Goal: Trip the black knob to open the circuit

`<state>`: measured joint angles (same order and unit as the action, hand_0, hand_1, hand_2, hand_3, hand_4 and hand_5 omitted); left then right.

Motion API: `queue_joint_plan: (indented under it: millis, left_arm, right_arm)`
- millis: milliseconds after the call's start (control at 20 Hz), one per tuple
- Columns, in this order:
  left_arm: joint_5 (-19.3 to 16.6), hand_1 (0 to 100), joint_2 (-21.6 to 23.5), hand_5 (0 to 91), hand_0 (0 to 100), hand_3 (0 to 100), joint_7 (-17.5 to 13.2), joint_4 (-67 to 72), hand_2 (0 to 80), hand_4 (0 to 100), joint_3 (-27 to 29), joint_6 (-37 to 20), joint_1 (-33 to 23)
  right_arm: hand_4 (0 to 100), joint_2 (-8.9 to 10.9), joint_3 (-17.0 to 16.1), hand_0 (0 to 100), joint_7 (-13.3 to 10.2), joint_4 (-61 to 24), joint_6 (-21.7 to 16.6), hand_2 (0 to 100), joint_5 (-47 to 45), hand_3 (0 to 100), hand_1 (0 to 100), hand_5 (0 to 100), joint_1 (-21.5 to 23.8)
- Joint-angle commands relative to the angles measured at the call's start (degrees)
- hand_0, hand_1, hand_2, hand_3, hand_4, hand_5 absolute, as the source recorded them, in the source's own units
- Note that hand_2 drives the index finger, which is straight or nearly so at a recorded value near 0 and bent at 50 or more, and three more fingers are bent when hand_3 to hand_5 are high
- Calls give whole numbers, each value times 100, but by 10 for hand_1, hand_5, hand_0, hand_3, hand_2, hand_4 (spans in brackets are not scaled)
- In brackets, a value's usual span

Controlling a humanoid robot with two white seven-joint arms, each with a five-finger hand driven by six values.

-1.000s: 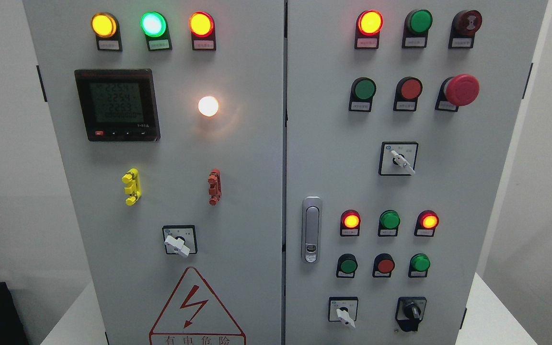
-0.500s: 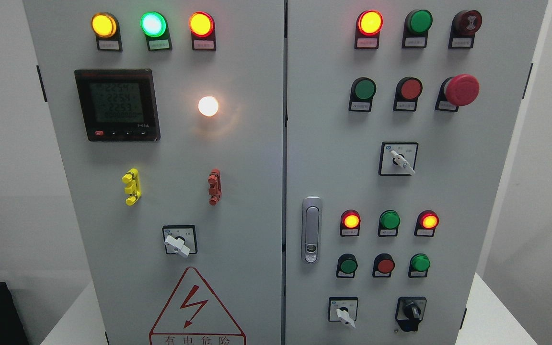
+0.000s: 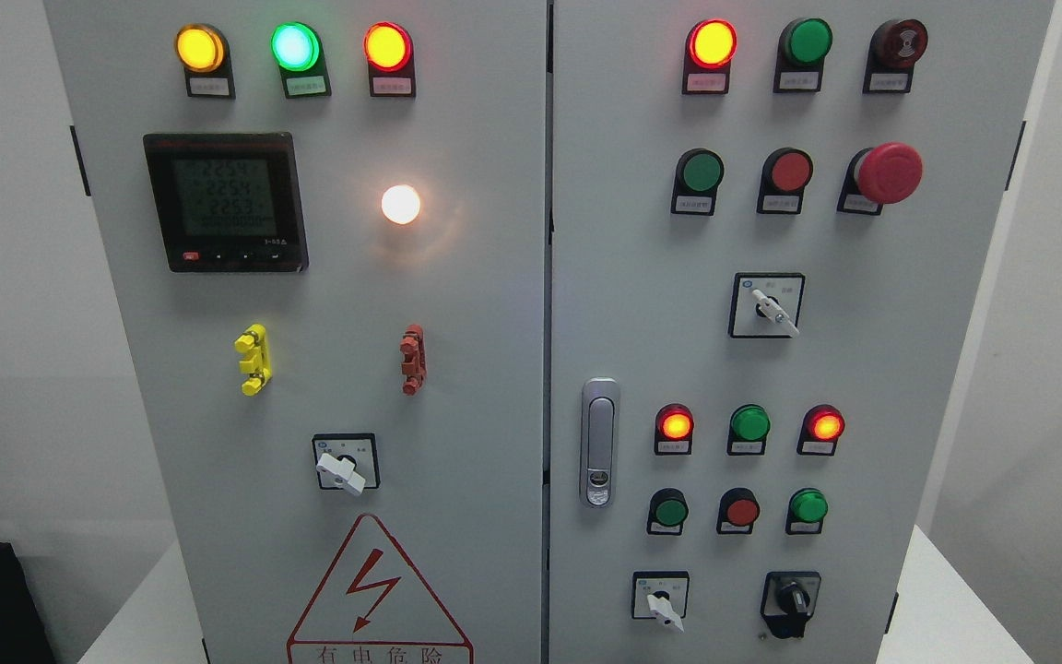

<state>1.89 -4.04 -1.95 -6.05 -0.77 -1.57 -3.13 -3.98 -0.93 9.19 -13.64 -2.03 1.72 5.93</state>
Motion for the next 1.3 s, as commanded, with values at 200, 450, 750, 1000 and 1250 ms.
queue_joint_plan:
  millis: [200,450,750,1000,1250]
  left_arm:
    - [14,389,-9,0,120,0,1,-1,0,0,7,-10,23]
    - [14,389,-9,0,120,0,1,-1,0,0,7,-10,14]
    - [14,389,-9,0,120,0,1,-1,0,0,7,-10,23]
    - [14,389,-9,0,120,0,1,-1,0,0,7,-10,14]
    - [14,389,-9,0,120,0,1,-1,0,0,7,-2,14]
  right_arm:
    - [0,11,5,47,-49,-252,-482,0,-93,0,402,0,-13]
    - [34,11,31,65,-172,-605,-850,0,-111,122,448,0,22]
    - [313,-15,58,110,-348,-798,-1370,0,-137,381,510,145,31]
    - [458,-33,75,141,-374,-1149,-1633,0,-137,537,559,270,118]
    - [552,-33,163,157,-550,-1343,-1932,0,-277,689,614,350,127]
